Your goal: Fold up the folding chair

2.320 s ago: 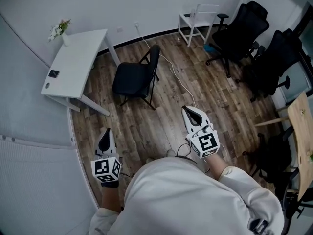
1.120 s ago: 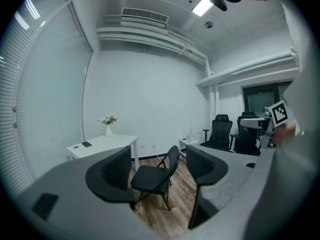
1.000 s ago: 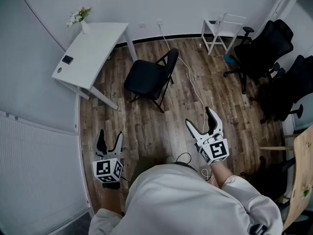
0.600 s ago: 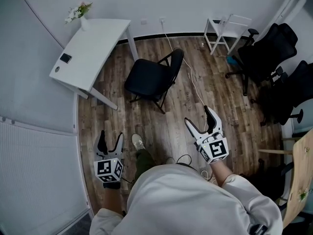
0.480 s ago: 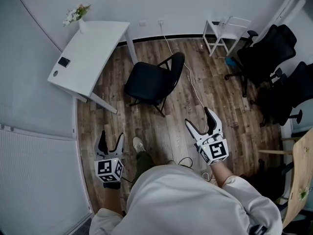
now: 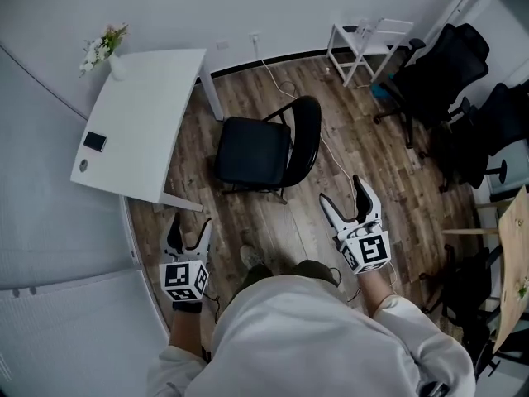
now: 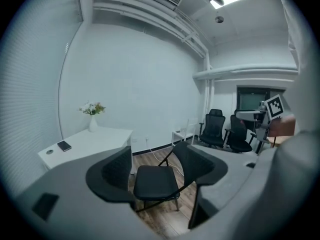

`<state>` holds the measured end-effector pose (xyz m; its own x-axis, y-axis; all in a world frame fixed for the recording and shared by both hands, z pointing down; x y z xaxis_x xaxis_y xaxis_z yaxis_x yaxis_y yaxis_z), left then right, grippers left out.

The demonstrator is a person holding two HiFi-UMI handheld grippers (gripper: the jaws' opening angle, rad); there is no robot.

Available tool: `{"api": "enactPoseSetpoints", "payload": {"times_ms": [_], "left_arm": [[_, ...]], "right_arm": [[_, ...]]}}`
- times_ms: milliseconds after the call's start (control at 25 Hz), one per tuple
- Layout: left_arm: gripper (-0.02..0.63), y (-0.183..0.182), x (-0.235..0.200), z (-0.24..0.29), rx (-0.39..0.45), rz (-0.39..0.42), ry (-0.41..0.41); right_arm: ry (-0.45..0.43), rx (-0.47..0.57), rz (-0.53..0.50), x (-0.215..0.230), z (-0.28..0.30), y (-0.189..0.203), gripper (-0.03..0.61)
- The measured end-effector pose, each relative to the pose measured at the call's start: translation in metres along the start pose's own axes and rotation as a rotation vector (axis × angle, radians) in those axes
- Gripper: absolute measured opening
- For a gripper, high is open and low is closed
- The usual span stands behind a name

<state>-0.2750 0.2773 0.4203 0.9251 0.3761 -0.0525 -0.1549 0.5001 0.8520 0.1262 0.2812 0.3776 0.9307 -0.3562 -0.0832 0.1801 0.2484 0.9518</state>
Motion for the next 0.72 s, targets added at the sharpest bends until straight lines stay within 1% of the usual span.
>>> {"api": "enactPoseSetpoints", "payload": {"times_ms": [120, 280, 480, 600, 720], "left_arm": [[0.345, -0.004, -0.031, 0.027, -0.024, 0.013, 0.051], [0.345, -0.004, -0.045, 0.062, -0.061, 0.007, 0.11], [0.345, -0.015, -0.05, 0.115, -0.107, 0.011, 0.167], [0.345, -0.021, -0.05, 0.147, -0.141, 0.023, 0.182], [0.345, -0.027, -0.056, 0.178, -0.19, 0.019, 0.184]], "right_arm": [[0.042, -0.016, 0.003, -0.017, 0.022, -0.007, 0.371], [0.09, -0.039, 0.012, -0.016, 0.037, -0.011, 0.371], [0.149, -0.052, 0.03, 0.008, 0.064, -0.011, 0.37], [0.169, -0.063, 0.055, 0.027, 0.085, -0.003, 0.37], [0.188, -0.086, 0.093, 0.049, 0.112, 0.004, 0.37]]}}
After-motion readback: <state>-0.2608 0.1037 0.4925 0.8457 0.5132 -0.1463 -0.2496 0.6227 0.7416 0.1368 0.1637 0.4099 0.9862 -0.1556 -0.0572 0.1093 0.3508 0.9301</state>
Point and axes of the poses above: the fingertips, and each gripper's own axes: z forward along the fingers, x to its right, y out of its underside, the point moved 9 cm from there along -z, backward along the fingers, and after that the axes turned 12 degrees about -x, right-handed, at the moved point
